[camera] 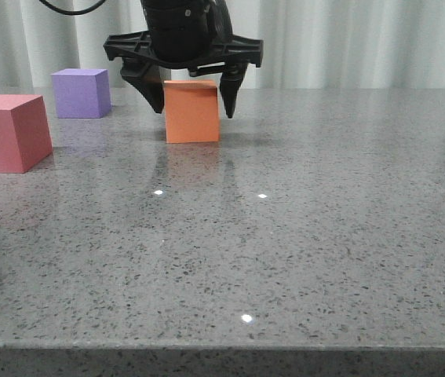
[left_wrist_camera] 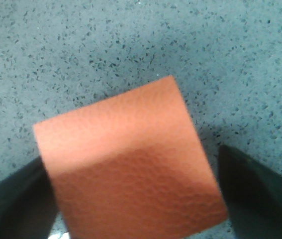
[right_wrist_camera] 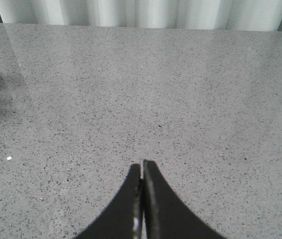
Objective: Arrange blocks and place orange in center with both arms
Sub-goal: 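Lower the left gripper over the orange cube and close it, then lift the orange cube with the left gripper toward the purple cube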
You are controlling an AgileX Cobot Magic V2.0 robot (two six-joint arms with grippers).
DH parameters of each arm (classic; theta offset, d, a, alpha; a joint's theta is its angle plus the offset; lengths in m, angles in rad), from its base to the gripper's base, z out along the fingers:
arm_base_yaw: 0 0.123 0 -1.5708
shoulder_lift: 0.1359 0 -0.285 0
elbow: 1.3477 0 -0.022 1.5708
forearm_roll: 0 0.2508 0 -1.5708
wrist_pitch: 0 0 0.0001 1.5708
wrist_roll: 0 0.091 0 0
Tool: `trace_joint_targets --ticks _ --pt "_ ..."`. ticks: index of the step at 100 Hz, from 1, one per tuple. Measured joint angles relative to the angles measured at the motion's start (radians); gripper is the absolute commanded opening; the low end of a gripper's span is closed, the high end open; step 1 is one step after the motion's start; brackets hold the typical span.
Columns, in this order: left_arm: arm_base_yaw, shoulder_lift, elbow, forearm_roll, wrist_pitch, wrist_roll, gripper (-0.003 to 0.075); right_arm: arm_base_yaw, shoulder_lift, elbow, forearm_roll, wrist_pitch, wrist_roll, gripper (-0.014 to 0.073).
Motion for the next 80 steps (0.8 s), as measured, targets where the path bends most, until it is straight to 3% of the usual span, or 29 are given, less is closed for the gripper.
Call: trace_joint_targets --ticks 6,13,49,80 --pt "0.000 0.000 0.000 0.000 0.002 0.000 0.0357 0.000 0.000 0.000 0.000 0.000 0.000 -0.0067" --pt "0.000 0.000 0.000 0.000 0.002 -0.002 0.0326 0.000 0.000 0.000 0.000 0.000 0.000 -0.0067" --pt "0.000 -0.071 0.000 0.034 0.025 0.006 0.0326 0.000 0.000 0.000 0.000 0.000 0.000 -0.0067" --pt "0.010 -0.206 0.000 0.042 0.034 0.124 0.0326 0.000 0.000 0.000 0.000 0.000 0.000 -0.0067"
